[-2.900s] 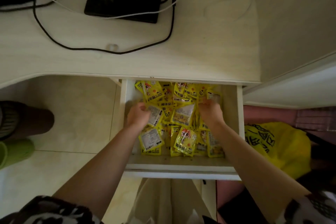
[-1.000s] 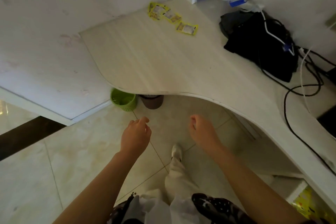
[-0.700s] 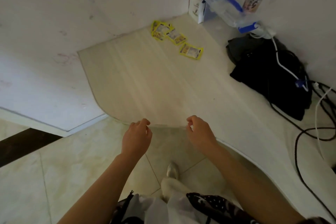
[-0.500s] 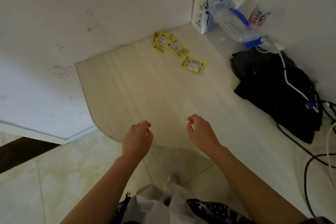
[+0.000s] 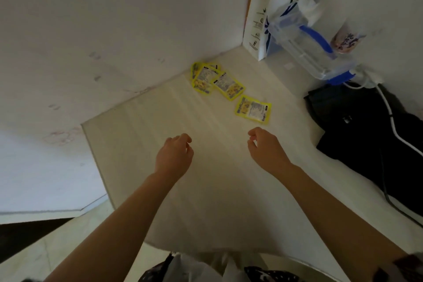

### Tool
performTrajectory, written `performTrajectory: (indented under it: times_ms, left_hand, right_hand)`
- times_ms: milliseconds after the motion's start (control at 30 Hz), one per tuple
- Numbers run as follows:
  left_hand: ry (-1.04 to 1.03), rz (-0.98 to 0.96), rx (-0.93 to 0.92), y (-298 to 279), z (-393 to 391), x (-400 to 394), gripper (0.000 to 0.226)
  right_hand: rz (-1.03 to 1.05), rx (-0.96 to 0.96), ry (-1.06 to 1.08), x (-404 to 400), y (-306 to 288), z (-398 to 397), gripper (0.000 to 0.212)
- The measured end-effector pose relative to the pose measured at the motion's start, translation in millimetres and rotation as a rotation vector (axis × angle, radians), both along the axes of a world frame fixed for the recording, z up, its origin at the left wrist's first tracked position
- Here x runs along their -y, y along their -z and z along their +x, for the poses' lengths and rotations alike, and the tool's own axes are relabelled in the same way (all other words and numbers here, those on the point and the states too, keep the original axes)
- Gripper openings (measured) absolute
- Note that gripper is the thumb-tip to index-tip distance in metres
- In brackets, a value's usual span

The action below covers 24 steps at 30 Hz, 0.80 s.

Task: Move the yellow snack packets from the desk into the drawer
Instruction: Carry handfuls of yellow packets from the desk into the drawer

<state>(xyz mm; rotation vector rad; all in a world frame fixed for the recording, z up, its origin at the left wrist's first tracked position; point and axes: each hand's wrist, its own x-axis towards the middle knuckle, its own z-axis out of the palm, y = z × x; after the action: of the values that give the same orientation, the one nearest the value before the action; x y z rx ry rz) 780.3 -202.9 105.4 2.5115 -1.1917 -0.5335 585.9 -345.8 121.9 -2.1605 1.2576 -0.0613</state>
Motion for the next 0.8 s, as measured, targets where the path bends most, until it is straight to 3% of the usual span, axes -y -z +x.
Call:
performTrajectory:
  times_ms: [400,800]
  left_hand:
    - [0.098,-0.028,0.030,2.7,112.1,111.8,0.023]
    - [0.063,0.069,0.055,33.3,122.7,220.0,0.045]
  right_hand:
    - [-0.111,-0.098,-0.011,97.5,7.7,68.9,0.025]
    - [-0.038,-0.430,-0.023,163.4,43.6,79.2,0.051]
